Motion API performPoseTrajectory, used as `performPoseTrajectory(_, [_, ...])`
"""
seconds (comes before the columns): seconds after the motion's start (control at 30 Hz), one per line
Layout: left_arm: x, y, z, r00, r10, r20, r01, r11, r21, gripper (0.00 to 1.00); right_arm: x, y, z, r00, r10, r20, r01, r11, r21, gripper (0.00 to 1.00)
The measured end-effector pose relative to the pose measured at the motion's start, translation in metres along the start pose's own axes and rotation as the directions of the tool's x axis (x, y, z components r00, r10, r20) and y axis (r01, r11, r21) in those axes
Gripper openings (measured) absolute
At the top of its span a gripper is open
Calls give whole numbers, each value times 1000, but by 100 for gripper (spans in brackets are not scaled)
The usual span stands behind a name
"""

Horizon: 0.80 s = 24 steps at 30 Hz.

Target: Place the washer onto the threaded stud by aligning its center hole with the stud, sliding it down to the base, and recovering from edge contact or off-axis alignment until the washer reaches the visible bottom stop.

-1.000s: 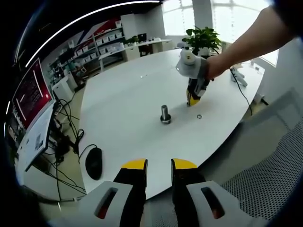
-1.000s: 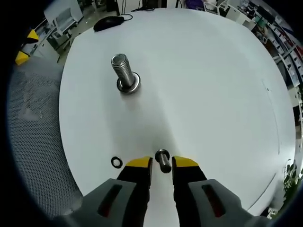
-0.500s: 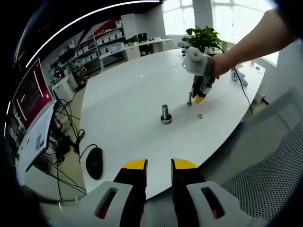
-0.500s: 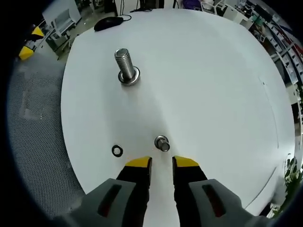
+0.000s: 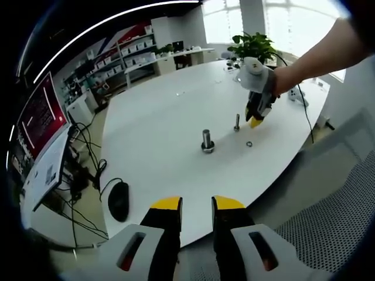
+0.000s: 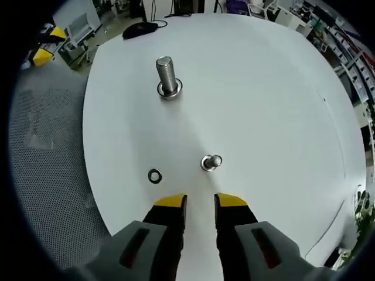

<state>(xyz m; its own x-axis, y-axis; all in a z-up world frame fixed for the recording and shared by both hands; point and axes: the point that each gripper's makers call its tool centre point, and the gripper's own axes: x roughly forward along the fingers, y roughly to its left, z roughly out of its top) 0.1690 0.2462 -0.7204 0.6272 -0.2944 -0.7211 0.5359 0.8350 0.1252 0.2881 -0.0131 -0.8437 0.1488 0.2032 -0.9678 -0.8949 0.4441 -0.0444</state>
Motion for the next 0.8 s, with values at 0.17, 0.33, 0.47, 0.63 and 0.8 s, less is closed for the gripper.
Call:
performPoseTrajectory(0.17, [-1,1,0,1000,6,2,-6,1000,0,18,-1,4,-3,1000,8,4,-8,1000,-1,23])
performPoseTrajectory(0.33, [-1,2,0,1000,8,2,-8,1000,-1,18,-1,9,-6,1000,14,3,-14,1000,-1,25])
performPoseTrajectory(0.47, [-1,3,1,1000,11,6,-11,1000,-5,18,2,17,-5,1000,23,11,-23,1000,-1,25])
performPoseTrajectory(0.63, [-1,2,1,1000,11,4,-11,1000,0,18,6,24,-4,999,37,7,-37,999,-6,26])
performPoseTrajectory(0.8, [-1,2,1,1000,10,7,-10,1000,1,18,7,28,-3,999,44,9,-44,999,-2,27])
